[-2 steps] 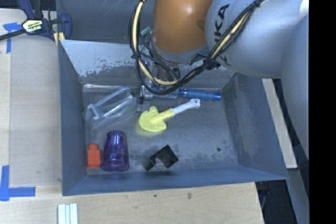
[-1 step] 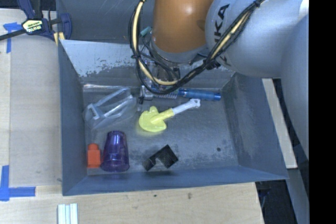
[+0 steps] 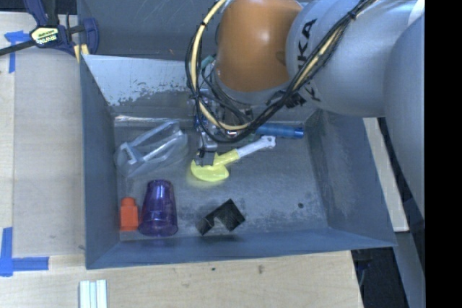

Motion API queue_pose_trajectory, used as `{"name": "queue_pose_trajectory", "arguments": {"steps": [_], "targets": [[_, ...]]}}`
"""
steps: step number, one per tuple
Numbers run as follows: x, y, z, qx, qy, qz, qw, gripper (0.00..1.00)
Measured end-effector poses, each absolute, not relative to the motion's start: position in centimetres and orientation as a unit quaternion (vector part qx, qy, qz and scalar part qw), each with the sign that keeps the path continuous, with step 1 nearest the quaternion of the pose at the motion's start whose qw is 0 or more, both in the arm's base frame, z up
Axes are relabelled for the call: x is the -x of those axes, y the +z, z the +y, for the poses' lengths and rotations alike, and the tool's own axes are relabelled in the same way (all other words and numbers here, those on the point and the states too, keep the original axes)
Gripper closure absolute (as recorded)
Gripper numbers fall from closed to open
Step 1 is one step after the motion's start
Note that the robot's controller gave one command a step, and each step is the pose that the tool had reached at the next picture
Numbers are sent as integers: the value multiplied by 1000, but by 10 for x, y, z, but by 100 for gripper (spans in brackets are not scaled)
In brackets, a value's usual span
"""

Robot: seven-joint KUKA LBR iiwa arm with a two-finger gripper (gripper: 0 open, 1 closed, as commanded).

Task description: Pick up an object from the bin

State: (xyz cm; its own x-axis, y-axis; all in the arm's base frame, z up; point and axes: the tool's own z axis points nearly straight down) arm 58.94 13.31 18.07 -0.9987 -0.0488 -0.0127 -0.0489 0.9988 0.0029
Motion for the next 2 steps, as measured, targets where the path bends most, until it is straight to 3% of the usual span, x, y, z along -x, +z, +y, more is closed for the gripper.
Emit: {"name": "queue_pose_trajectory", "arguments": {"steps": [1,2], "targets": [[-559,148,112,17,0,1000,2,0],[-549,141,109,19,1,1000,3,0]]}}
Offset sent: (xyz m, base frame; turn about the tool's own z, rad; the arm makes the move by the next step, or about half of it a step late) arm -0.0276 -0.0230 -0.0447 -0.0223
